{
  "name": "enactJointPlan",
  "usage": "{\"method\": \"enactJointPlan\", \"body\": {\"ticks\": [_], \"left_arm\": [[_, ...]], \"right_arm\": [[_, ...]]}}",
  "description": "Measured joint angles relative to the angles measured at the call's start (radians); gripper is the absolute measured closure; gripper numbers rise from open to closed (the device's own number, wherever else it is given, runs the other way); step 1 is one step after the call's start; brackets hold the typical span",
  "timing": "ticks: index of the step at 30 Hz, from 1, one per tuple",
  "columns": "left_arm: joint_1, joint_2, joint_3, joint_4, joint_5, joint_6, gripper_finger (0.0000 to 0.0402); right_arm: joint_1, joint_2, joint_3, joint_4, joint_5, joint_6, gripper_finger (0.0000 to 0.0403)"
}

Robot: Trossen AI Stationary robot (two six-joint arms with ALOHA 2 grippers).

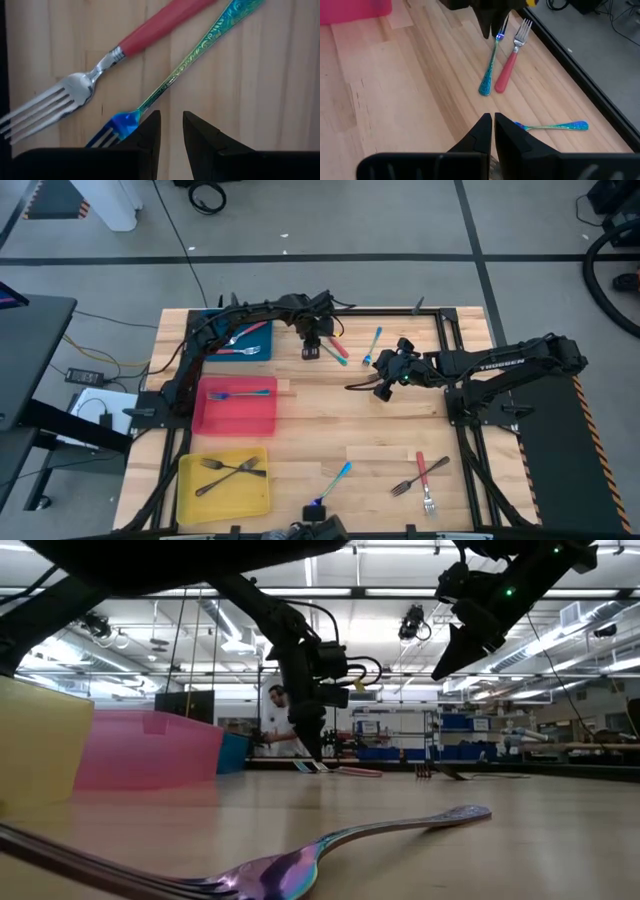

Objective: Sort silverware by color (type)
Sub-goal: Put the blue fork into the pink bin

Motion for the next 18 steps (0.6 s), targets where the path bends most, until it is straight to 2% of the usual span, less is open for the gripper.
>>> {"method": "enactJointPlan", "body": {"ticks": [6,9,13,18], "left_arm": [[-0.013,-0.006,0.013,-0.017,-0.002,-0.111,0.0320],[-0.014,-0.007,0.069,-0.070,-0.008,-0.138,0.0320],[-0.020,-0.007,0.142,-0.134,-0.065,-0.189,0.0319],[-0.022,-0.009,0.245,-0.219,-0.064,-0.197,0.0319]], "right_arm": [[0.000,0.000,0.000,0.000,-0.017,-0.010,0.0374],[0.000,0.000,0.000,0.000,-0.017,-0.012,0.0374],[0.000,0.000,0.000,-0.001,-0.019,-0.012,0.0374],[0.000,0.000,0.000,0.000,-0.047,-0.012,0.0374]]}}
